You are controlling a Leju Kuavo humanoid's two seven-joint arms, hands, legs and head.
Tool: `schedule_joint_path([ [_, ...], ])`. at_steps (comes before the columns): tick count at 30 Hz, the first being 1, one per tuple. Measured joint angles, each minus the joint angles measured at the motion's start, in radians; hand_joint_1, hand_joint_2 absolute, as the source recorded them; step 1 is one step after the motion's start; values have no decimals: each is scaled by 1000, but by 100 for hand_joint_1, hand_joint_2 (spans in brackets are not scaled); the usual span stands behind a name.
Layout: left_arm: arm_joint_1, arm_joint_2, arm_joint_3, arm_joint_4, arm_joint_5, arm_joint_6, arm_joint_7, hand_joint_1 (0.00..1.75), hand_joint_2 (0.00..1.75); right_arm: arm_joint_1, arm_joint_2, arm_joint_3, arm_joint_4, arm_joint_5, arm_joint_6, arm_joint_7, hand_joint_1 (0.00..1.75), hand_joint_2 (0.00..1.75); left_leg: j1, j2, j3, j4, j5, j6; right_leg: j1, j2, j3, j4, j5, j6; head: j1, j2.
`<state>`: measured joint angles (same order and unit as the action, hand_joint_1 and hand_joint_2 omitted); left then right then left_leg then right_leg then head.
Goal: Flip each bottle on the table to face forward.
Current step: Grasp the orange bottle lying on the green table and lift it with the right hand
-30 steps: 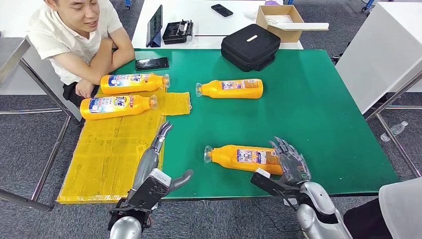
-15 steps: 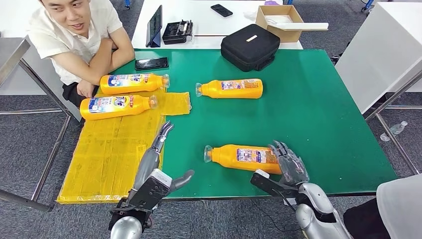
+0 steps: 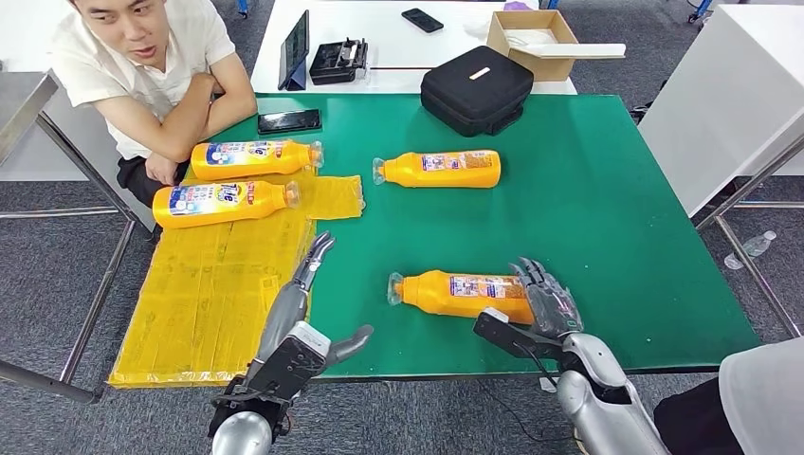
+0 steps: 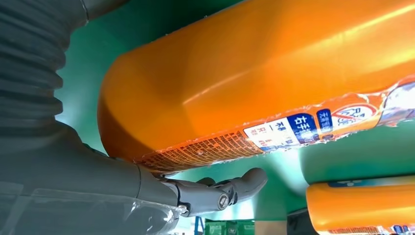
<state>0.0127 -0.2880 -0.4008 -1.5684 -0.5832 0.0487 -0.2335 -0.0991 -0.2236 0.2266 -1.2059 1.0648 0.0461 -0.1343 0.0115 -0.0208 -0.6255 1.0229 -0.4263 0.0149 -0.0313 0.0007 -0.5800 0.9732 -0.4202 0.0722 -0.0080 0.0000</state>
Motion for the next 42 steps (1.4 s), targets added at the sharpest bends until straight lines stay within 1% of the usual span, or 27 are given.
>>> schedule_joint_path([
  [8, -1, 0, -2, 2, 9, -1, 0, 0, 175, -56, 16, 11, 59, 29, -12, -5, 0, 175, 0, 0, 1, 0, 0, 0, 0, 0, 1, 0, 0, 0, 0, 0],
  [14, -1, 0, -2, 2, 10, -1, 0, 0, 175, -76, 22, 40, 71, 59, -22, -5, 0, 175, 0, 0, 1, 0, 0, 0, 0, 0, 1, 0, 0, 0, 0, 0],
  [20, -1, 0, -2, 2, 12, 1, -3, 0, 175, -88, 14, 74, 64, 64, 3, 2, 0, 175, 0, 0, 1, 0, 0, 0, 0, 0, 1, 0, 0, 0, 0, 0],
  [25, -1, 0, -2, 2, 14, 4, -5, 0, 175, -92, -4, 101, 50, 59, 27, 10, 0, 175, 0, 0, 1, 0, 0, 0, 0, 0, 1, 0, 0, 0, 0, 0],
  [31, 0, 0, 1, 2, 14, 6, -5, 0, 175, -93, -44, 139, 18, 45, 62, 22, 0, 175, 0, 0, 0, 0, 0, 0, 0, 0, 1, 0, 0, 0, 0, 0],
  [37, 0, 0, 2, 2, 14, 7, -5, 0, 175, -88, -75, 162, -11, 44, 68, 30, 0, 175, 0, 0, 0, 0, 0, 0, 0, 0, 1, 0, 0, 0, 0, 0],
  [42, 1, 0, 3, 1, 14, 9, -5, 0, 175, -74, -101, 183, -52, 47, 87, 55, 0, 175, 0, 0, 0, 0, 0, 0, 0, 0, 1, 0, 0, 0, 0, 0],
])
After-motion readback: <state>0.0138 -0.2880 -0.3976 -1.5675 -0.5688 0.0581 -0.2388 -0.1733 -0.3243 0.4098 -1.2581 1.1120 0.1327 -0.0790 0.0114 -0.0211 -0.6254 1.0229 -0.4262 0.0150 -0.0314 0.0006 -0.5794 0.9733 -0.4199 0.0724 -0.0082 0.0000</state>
